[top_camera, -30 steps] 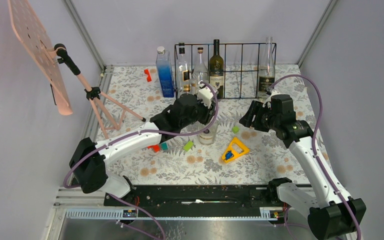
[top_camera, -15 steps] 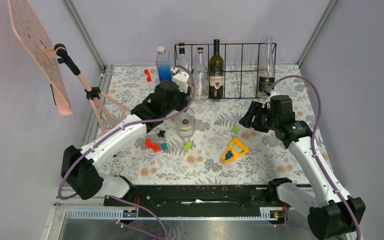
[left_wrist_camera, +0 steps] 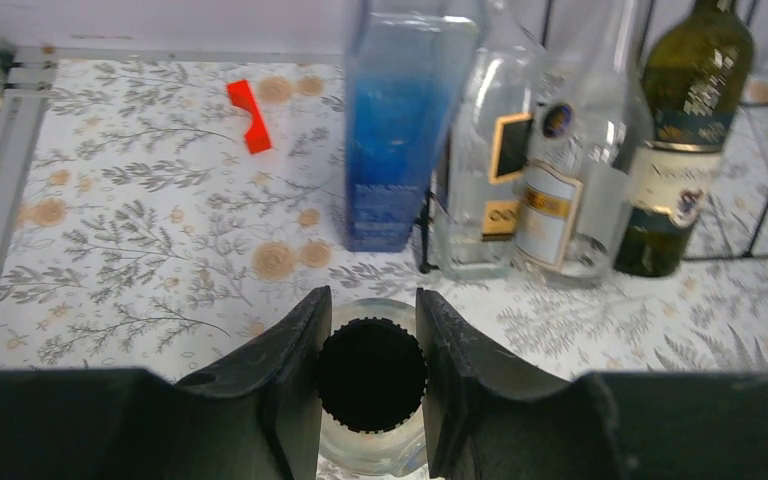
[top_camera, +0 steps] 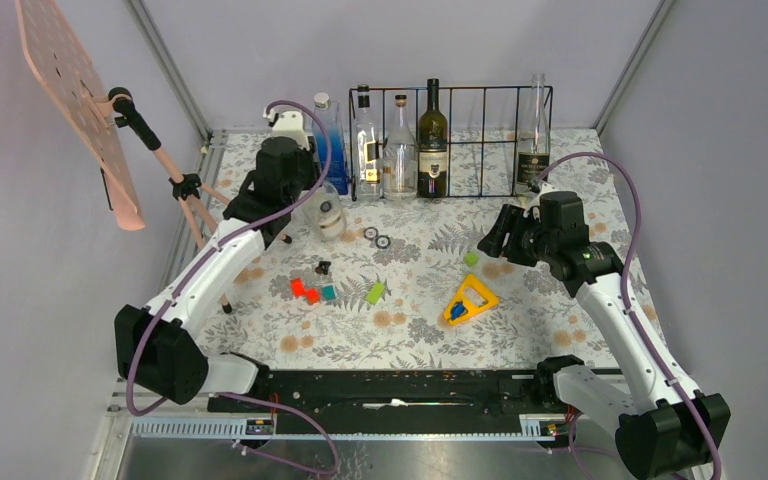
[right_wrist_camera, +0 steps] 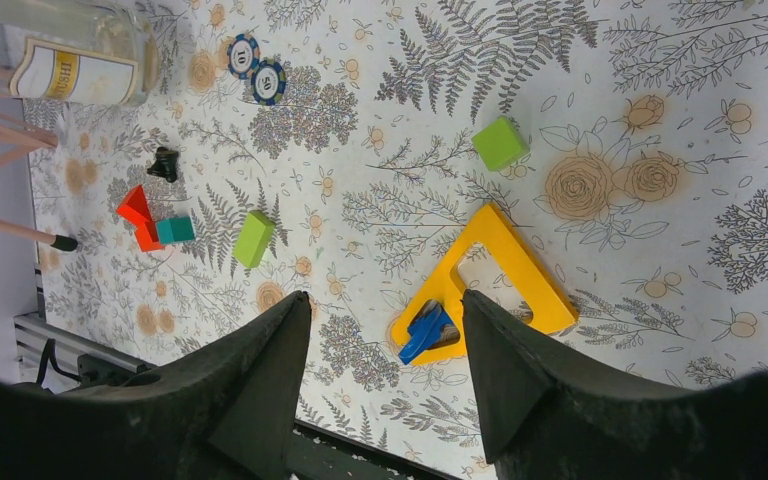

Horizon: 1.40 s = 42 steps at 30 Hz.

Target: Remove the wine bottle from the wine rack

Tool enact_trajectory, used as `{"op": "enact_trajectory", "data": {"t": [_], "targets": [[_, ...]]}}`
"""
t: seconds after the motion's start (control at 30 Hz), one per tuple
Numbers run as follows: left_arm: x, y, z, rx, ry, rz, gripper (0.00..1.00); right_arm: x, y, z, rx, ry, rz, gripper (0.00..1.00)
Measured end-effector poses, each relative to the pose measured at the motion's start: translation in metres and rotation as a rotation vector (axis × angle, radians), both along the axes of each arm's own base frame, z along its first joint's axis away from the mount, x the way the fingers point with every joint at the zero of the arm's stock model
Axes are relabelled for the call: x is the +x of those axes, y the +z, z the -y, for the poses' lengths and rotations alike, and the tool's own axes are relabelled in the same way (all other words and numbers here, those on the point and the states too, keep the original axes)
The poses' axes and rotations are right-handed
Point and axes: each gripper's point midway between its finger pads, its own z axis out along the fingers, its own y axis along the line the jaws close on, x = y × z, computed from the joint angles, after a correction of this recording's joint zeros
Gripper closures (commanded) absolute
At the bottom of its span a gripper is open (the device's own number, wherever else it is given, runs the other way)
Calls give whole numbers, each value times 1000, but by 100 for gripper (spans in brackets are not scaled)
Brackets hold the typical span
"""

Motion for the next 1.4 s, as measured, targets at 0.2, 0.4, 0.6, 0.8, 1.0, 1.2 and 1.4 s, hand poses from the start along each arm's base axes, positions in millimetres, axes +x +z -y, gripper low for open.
{"op": "enact_trajectory", "data": {"t": [0.2,0.4,0.6,0.8,1.0,1.2,1.4], "targets": [[24,-10,-29,3,125,9,100,0,0,0,0,1,-1,36],[47,-36,-44,57,221,-12,100,1,-3,0,-2,2,-12,36],[65,-32,-55,80,280,14,100,0,-3,-1,-1,4,-12,36],[87,-28,-75,70,350,42,100,-1,-3,-3,7,13,-15,36],[105,-33,-90,65,400,57,100,-2,-2,-3,10,15,-15,36],[131,-32,-91,62,409,74,100,-4,2,-3,13,16,-2,36],[152,-31,-83,47,393,92,100,-5,3,-2,15,16,3,36]]}}
